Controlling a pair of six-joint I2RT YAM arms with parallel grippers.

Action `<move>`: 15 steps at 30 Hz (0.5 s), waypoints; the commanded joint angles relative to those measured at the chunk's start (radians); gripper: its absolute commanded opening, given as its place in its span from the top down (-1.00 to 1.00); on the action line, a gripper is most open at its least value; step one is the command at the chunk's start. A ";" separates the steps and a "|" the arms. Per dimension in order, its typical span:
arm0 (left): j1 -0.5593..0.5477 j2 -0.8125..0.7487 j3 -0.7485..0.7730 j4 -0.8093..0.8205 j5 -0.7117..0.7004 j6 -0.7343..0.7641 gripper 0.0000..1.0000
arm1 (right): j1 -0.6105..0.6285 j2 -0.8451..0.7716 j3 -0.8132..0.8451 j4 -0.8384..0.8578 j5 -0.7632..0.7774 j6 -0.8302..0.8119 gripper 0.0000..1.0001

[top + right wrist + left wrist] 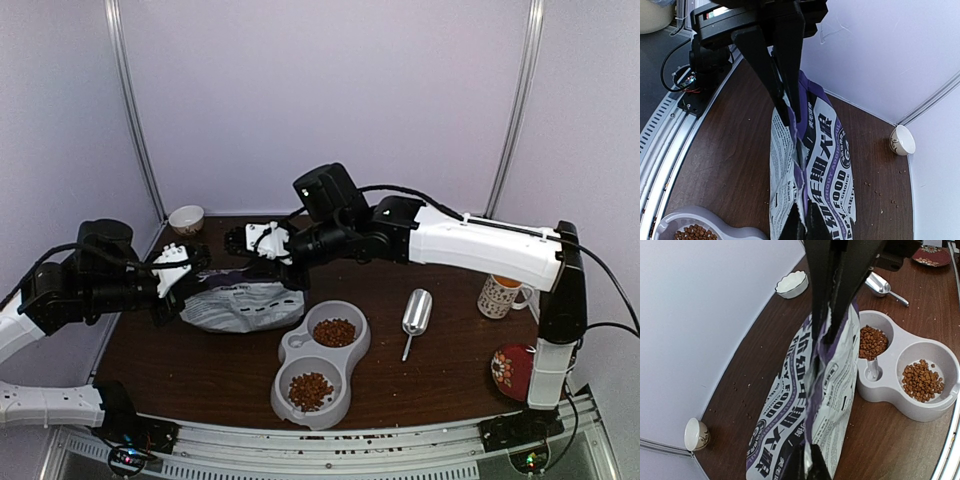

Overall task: Serve the pet food
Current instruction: Press the seal on the pet food bag.

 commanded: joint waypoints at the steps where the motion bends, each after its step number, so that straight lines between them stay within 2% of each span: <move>1: 0.002 0.017 0.037 0.000 0.008 -0.016 1.00 | -0.018 -0.032 -0.023 -0.001 -0.020 -0.007 1.00; 2: 0.002 0.022 0.042 0.002 0.014 -0.019 1.00 | -0.018 -0.026 -0.009 -0.008 -0.028 0.000 0.73; 3: 0.001 0.030 0.046 0.003 0.020 -0.023 1.00 | -0.017 -0.019 0.005 -0.021 -0.036 0.008 0.30; 4: 0.002 0.037 0.052 0.005 0.025 -0.024 1.00 | -0.011 -0.012 0.017 -0.036 -0.044 0.011 0.00; 6: 0.002 0.053 0.060 0.013 0.034 -0.029 1.00 | 0.003 -0.007 0.020 -0.034 -0.035 0.011 -0.27; 10: 0.001 0.070 0.073 0.032 0.060 -0.030 1.00 | 0.021 0.004 0.019 -0.006 0.002 0.013 -0.31; 15: 0.002 0.083 0.086 0.037 0.081 -0.031 1.00 | 0.035 0.049 0.079 -0.053 0.050 0.000 -0.14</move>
